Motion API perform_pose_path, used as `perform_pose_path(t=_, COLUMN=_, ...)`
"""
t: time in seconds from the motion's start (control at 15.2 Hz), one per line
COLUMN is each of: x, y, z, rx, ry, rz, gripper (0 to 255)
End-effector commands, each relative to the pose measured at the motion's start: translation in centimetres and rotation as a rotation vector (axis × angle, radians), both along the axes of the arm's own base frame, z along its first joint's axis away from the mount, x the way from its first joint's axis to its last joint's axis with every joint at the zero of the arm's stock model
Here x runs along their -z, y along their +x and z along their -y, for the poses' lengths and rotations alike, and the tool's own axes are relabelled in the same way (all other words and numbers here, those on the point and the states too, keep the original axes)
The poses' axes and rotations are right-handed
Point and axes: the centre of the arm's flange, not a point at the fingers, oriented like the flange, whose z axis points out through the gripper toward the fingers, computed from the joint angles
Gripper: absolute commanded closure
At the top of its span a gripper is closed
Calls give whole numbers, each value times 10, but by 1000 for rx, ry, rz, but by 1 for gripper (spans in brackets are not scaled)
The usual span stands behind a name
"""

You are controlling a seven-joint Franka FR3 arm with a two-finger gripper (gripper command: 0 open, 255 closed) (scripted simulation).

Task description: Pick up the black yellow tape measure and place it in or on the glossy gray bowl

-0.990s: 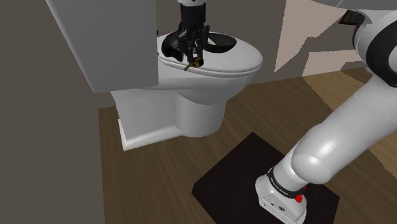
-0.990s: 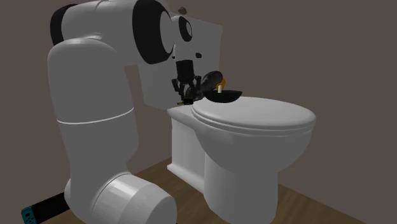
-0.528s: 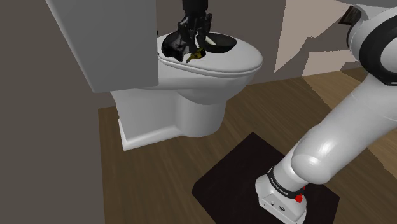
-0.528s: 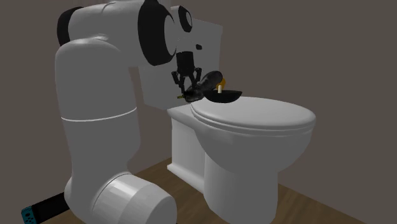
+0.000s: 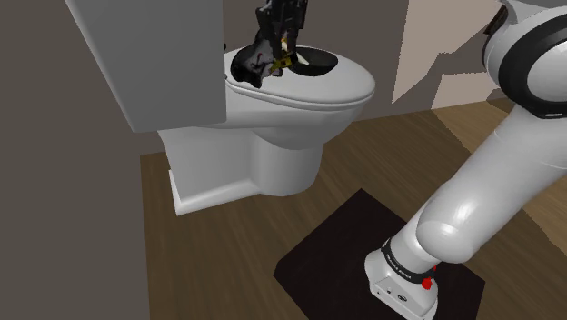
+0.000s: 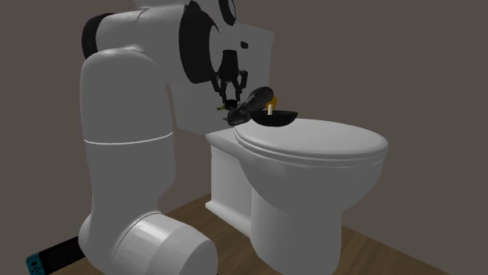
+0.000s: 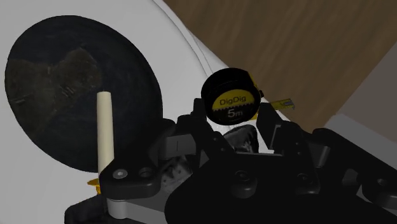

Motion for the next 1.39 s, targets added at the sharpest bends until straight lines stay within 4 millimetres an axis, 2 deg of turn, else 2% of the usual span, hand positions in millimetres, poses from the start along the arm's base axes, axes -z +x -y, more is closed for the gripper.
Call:
perform_pose_path(t=0.0, x=-11, y=1, z=0, rx=0, ry=0, rz=0, gripper=255)
perform_pose_path(t=0.53, x=-50, y=1, z=0, rx=0, ry=0, rz=0, gripper=255)
perform_pose_path(t=0.99, x=-57, y=24, z=89, rx=0, ry=0, rz=0, gripper=255)
perform_pose_path(t=1.06, x=-56, y=21, z=76, rx=2, ry=0, rz=0, gripper=255)
perform_pose_path(t=1.12, x=-56, y=21, z=76, rx=2, ry=0, rz=0, gripper=0)
perform_pose_path(t=1.32, x=-23, y=1, z=66, rx=-83, ry=18, rz=-16, gripper=0)
